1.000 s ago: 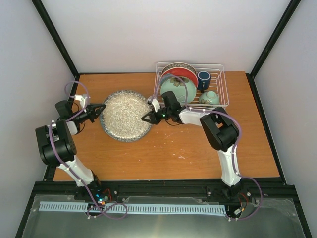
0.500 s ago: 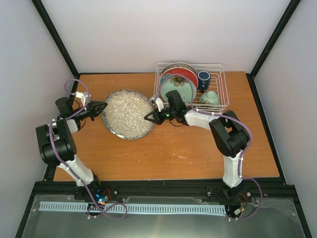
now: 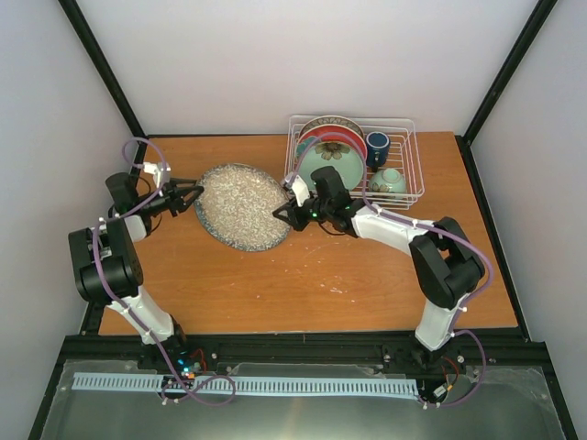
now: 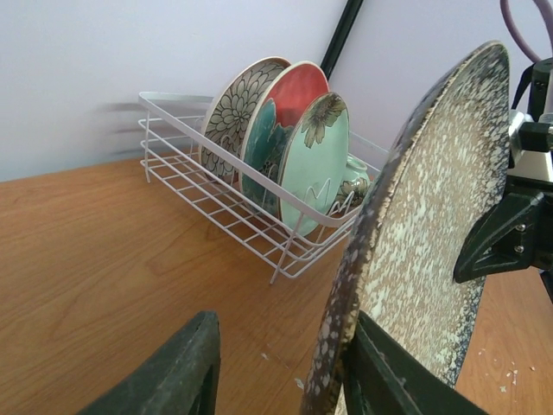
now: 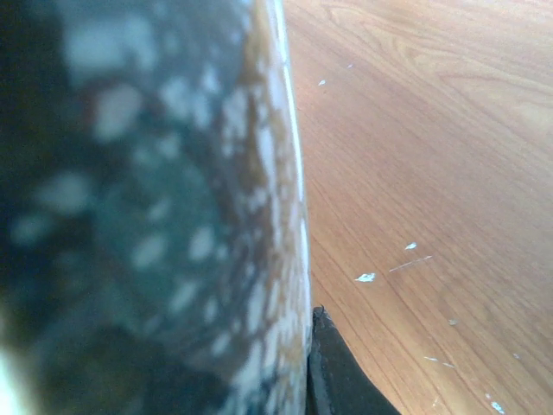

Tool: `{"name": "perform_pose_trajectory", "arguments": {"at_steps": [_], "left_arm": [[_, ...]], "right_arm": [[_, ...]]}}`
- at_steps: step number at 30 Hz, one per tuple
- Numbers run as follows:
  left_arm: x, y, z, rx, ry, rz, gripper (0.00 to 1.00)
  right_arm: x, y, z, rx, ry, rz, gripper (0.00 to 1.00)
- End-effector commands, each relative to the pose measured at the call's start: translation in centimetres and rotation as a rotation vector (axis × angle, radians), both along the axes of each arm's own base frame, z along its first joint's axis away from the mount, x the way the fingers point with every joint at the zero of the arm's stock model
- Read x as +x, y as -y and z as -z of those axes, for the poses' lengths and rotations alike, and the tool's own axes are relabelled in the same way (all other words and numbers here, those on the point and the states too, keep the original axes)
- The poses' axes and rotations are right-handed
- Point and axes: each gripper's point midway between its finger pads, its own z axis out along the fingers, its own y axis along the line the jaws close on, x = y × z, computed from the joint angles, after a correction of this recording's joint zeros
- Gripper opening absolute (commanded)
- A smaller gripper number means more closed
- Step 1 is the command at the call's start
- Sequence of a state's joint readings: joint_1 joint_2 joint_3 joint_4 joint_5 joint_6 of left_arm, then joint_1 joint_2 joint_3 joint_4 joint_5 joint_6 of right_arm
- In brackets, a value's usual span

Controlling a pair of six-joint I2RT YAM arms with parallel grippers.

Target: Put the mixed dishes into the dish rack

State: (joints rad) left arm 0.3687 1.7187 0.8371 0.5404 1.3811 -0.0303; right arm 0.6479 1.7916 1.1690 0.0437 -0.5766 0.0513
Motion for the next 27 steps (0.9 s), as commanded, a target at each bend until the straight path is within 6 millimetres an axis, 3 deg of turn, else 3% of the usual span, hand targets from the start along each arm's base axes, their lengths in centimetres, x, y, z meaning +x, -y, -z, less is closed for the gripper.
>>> {"name": "perform_pose_trajectory", "arguments": {"at_steps": [1, 6, 15, 22, 27], "left_arm": [[1.6, -1.0, -1.4, 0.027, 0.033, -0.053, 0.4], [1.8, -1.0, -3.0, 0.034, 0.048, -0.042, 0.49], [0.0, 0.0, -7.5, 0.03, 0.116, 0.061, 0.61], [-1.2, 0.5, -11.1, 0.074, 0.199, 0.071, 0.62], [-0.1, -0.5, -12.3, 0.148, 0.227, -0.067, 0.62]], "right_arm": [[-1.3, -1.4, -12.4, 0.235, 0.335, -0.097, 0.03], [-0.5, -0.3, -13.6, 0.23, 0.374, -0.043, 0.03], [0.2, 1.2, -15.7, 0.239, 0.423, 0.032, 0.03], [0.3, 3.2, -19.4, 0.254, 0.516, 0.085, 0.03], [0.9, 5.2, -22.4, 0.246, 0.606, 0.132, 0.03]]}}
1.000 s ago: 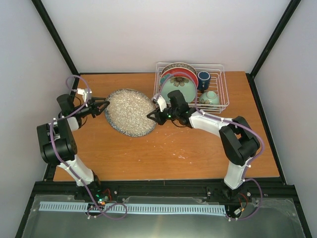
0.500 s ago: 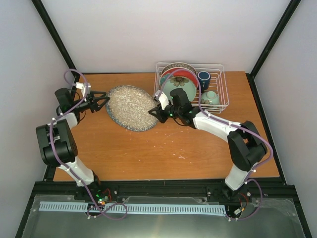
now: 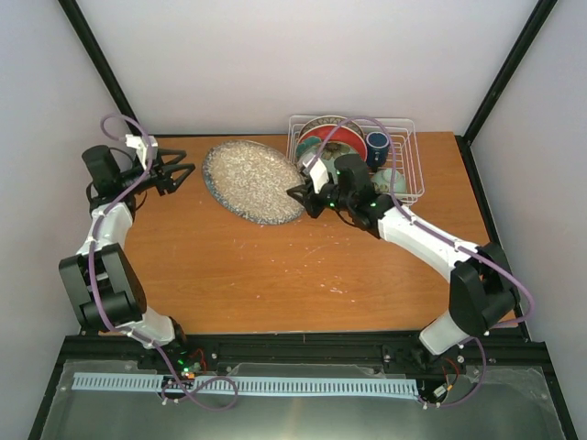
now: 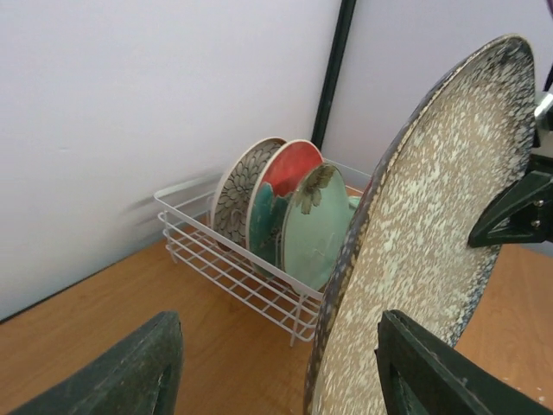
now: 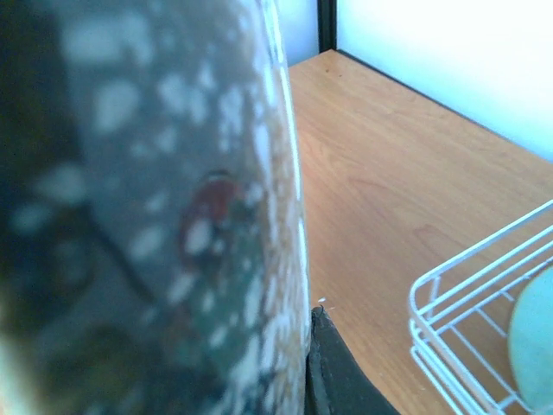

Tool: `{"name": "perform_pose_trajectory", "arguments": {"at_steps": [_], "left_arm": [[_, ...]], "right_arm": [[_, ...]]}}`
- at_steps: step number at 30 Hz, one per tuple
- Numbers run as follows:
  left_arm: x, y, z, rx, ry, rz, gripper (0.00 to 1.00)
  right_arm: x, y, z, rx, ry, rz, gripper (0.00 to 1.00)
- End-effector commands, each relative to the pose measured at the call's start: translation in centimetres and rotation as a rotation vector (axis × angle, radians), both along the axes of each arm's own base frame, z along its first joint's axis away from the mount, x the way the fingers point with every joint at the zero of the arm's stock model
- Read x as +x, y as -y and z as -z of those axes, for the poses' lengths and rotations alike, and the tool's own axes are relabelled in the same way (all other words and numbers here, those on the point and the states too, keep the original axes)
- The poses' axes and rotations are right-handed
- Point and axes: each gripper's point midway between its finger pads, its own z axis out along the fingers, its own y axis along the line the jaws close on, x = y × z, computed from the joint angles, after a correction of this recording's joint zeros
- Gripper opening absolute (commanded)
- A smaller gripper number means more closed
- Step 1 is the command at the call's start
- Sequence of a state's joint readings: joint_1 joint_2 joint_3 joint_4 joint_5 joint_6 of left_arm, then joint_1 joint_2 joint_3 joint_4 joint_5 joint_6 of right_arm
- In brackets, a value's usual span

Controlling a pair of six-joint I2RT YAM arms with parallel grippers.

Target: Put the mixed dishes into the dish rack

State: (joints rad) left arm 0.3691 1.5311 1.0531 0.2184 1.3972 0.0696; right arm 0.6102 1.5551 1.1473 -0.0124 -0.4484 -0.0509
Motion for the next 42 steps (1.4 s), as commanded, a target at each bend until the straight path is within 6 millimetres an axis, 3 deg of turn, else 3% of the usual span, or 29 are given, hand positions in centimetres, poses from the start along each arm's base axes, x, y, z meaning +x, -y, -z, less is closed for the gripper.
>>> {"name": "perform_pose_trajectory", "arguments": {"at_steps": [1, 6, 17, 30, 35, 42], "left_arm": [[0.6, -0.9, -2.1, 0.073, 0.076, -0.113, 0.62], [1.5, -1.7, -1.6, 0.11, 0.073, -0.191, 0.62], [3.4, -2.5, 0.6, 0.086, 0.011, -0.186, 0.6], [5.2, -3.1, 3.1, 0.062, -0.05, -0.173, 0.57], [5.8, -3.3, 3.7, 0.055, -0.067, -0.168, 0.56], [6.5, -3.4, 4.5, 0.036, -0.096, -0.153, 0.53]], "right_arm": [[0.3, 1.6, -14.5, 0.21, 0.389, 0.012, 0.03], [1.7, 4.6, -16.8, 0.167, 0.483, 0.081, 0.03], [3.1, 10.3, -20.9, 0.034, 0.687, 0.217, 0.03], [5.9, 13.9, -21.7, -0.213, 0.82, 0.306, 0.03], [6.0, 15.1, -21.6, -0.275, 0.833, 0.288, 0.03], [5.3, 14.8, -19.8, -0.325, 0.797, 0.187, 0.03]]}}
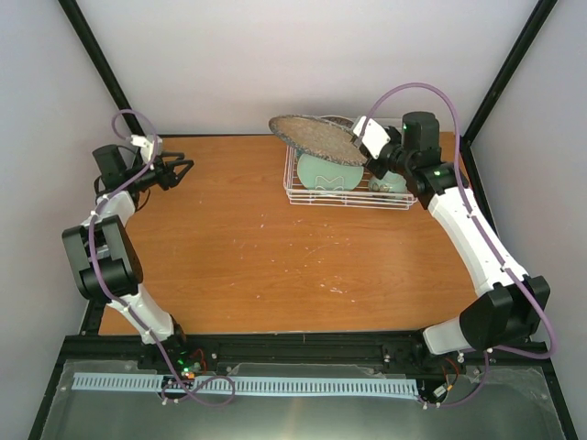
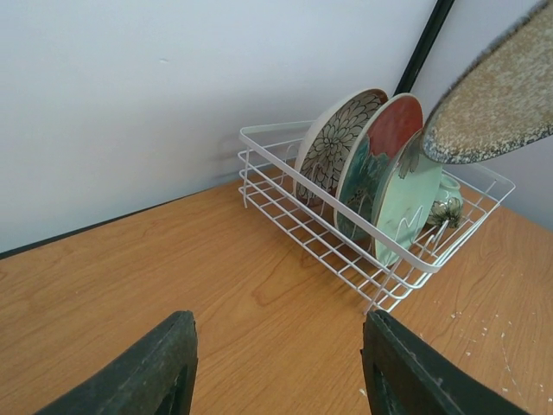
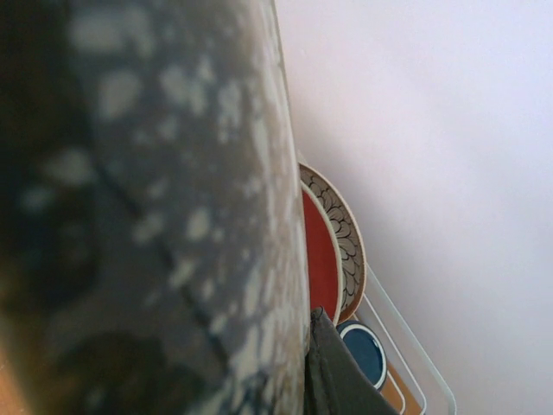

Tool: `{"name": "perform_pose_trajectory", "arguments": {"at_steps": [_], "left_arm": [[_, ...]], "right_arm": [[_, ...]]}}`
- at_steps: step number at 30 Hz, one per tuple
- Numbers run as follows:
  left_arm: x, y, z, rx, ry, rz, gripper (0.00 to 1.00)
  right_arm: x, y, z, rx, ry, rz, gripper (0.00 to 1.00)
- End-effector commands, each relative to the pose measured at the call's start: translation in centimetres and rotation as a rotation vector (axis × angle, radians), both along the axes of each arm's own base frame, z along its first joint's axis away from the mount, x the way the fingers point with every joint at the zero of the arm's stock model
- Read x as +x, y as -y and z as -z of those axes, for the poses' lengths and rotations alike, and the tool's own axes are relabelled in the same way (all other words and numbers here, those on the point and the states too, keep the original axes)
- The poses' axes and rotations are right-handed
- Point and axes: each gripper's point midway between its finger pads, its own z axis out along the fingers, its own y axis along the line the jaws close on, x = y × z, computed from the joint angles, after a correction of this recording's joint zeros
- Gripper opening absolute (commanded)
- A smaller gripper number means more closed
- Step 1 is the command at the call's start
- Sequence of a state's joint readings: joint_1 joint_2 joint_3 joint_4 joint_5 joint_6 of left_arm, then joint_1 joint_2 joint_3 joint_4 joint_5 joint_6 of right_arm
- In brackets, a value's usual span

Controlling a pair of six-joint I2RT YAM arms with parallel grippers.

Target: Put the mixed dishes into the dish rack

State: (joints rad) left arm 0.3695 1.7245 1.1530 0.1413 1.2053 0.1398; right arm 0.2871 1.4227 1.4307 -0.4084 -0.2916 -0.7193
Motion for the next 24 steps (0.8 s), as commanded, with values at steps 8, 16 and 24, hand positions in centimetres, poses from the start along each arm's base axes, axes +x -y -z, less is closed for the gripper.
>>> {"name": "perform_pose_trajectory", "arguments": {"at_steps": [8, 16, 24], "left_arm": [[0.8, -0.3, -0.2, -0.004, 0.003, 0.017, 0.52], [1.2, -0.5, 0.3, 0.008, -0.005, 0.011, 0.53], [1.8, -0.6, 1.2, -0.004, -0.027, 0.014, 0.53]], "right_arm": [[-1.2, -1.1, -8.2, 0.035, 0.235, -0.104, 0.03], [0.0, -0.4, -6.8, -0.008, 0.209, -0.08, 0.03], [0.5, 0.2, -6.0, -0.038, 0.187, -0.089, 0.03]]}}
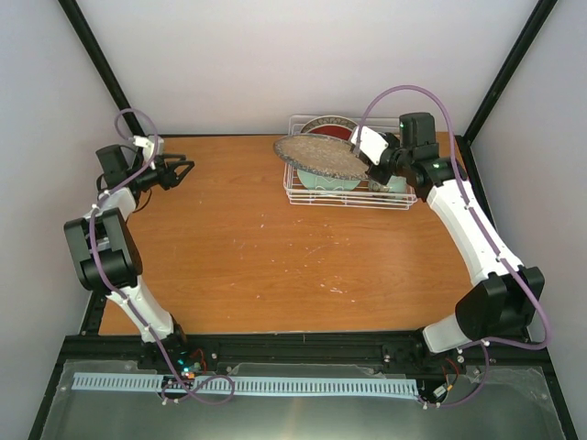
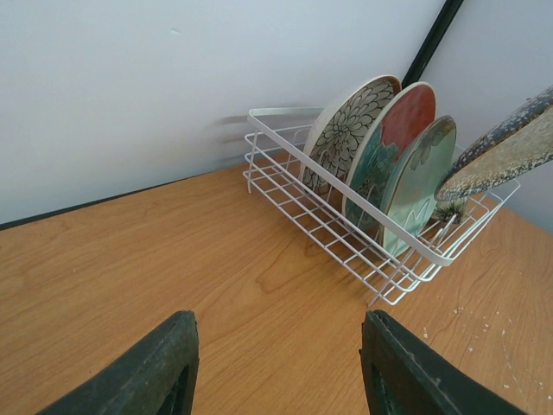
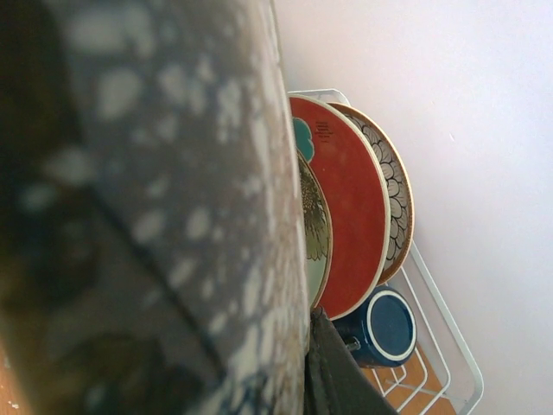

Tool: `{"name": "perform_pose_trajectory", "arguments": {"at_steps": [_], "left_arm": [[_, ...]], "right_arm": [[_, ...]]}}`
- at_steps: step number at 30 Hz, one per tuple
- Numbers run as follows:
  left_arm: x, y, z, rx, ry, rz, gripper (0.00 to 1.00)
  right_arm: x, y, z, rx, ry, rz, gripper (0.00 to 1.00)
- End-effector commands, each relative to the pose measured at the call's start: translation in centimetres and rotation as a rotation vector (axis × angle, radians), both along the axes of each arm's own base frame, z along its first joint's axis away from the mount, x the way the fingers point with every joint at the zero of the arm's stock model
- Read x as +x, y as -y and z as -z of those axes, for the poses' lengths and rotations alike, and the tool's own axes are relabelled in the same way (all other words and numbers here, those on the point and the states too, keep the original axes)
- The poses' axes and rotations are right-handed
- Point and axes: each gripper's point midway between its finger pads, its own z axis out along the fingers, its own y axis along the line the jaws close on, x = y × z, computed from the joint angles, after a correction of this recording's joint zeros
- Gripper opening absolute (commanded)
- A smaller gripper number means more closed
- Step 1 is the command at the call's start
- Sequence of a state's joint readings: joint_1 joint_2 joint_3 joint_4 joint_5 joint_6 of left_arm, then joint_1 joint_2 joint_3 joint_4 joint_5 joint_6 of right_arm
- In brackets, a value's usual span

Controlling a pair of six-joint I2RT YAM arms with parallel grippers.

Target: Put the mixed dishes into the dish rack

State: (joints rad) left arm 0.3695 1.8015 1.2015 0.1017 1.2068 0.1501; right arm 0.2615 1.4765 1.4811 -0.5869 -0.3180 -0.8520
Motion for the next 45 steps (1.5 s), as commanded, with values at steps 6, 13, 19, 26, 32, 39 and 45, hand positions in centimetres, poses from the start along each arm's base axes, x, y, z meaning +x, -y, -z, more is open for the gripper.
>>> {"name": "perform_pose_trajectory", "arguments": {"at_steps": [6, 13, 19, 26, 32, 39, 45], "left_arm": [[0.9, -0.1, -0.3, 0.011, 0.018, 0.011, 0.53], [1.4, 0.3, 0.3, 0.006, 0.002, 0.022, 0.52], [1.5, 0.5, 0.9, 0.004, -0.007, 0.028, 0.52], [1.6, 0.5, 1.2, 0.004, -0.011, 0.027, 0.52], [1.8, 0.5, 1.6, 0.006, -0.019, 0.027, 0.52], [1.9, 0.4, 1.9, 0.006, -0.024, 0.027, 0.52], [2.1, 0.4, 2.3, 0.003, -0.035, 0.029, 0.52]], "right_arm": [[1.7, -0.1, -8.7, 0.1, 0.259, -0.047, 0.03], [1.8, 0.1, -8.2, 0.116, 0.227, -0.046, 0.03], [2.5, 0.0, -7.1, 0.105, 0.184, -0.043, 0.03], [3.4, -0.2, -5.6, 0.092, 0.148, -0.045, 0.03], [4.0, 0.0, -4.4, 0.064, 0.125, -0.04, 0.03], [4.5, -0.4, -3.1, 0.062, 0.086, -0.053, 0.03], [4.9, -0.9, -1.9, 0.072, 0.029, -0.067, 0.03]]}}
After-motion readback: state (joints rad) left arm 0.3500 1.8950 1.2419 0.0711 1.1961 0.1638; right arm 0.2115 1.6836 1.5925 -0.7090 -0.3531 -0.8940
